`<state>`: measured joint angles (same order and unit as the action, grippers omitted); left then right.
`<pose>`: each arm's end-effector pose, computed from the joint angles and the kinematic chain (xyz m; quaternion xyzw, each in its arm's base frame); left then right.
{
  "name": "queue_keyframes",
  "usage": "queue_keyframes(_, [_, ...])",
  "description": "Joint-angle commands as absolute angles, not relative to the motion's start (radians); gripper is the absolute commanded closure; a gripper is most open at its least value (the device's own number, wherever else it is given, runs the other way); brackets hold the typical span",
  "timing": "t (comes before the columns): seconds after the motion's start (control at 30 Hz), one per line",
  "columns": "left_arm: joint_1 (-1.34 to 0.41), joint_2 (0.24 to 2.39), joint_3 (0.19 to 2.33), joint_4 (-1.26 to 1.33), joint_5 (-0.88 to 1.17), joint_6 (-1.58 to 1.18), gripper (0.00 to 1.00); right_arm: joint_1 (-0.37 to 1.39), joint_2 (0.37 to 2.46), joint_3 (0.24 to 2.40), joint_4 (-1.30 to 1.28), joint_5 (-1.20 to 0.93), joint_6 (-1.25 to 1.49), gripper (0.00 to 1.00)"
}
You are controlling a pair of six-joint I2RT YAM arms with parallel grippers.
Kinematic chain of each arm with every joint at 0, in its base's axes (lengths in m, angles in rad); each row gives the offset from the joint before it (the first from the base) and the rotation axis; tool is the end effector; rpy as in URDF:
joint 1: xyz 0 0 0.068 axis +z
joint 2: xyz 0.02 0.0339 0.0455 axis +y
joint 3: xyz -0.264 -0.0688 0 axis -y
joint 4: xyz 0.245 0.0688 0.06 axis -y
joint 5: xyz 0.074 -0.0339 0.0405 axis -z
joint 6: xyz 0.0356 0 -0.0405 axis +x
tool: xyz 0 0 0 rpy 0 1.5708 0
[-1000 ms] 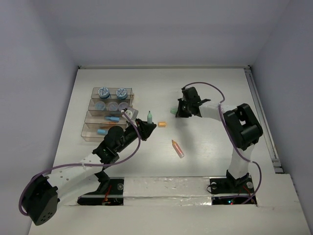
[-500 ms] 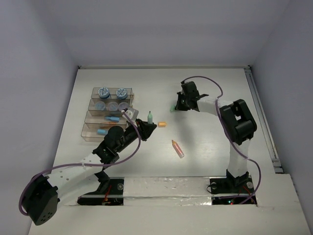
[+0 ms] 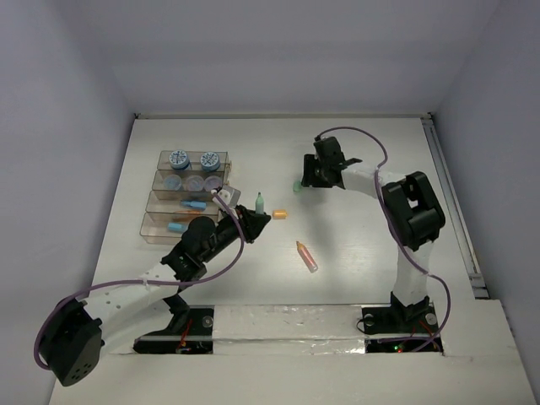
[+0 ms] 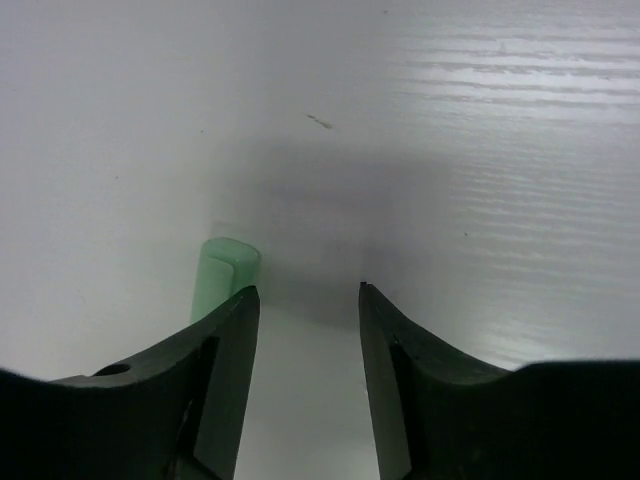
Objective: Sort the stationery into containers
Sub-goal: Close the pen cap on the pen.
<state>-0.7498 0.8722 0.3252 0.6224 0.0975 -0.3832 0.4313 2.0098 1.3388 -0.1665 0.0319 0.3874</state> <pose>0.1438 -0.1387 0.2477 0.1589 0.6613 -0.4210 0.6002 0.3954 0.1807 0.1657 -0.0148 0.9333 0.1290 0.3348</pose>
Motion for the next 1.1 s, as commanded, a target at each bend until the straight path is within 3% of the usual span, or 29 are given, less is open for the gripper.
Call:
queue_keyframes(0.0, [-0.744, 0.876, 0.327, 0.678, 0.106, -0.380, 1.00, 0.423, 1.930, 1.339, -0.221, 0.055, 0.365, 0.43])
queue_keyframes(0.17, [-0.744, 0.879, 0.328, 0.683, 0.106, -0.382, 1.00, 0.442, 1.939, 1.374, -0.238, 0.035, 0.387, 0.22])
queue_keyframes(0.4, [-0.744, 0.881, 0.327, 0.681, 0.104, -0.380, 1.00, 0.498, 2.017, 1.446, -0.258, 0.057, 0.400, 0.20])
queue_keyframes(0.77, [-0.744, 0.871, 0.328, 0.676, 0.106, -0.380, 1.00, 0.548, 2.112, 1.563, -0.382, 0.202, 0.376, 0.38])
queue_keyframes(1.07, [-0.744, 0.867, 0.327, 0.676, 0.107, -0.380, 1.00, 0.557, 2.155, 1.600, -0.410, 0.229, 0.365, 0.46])
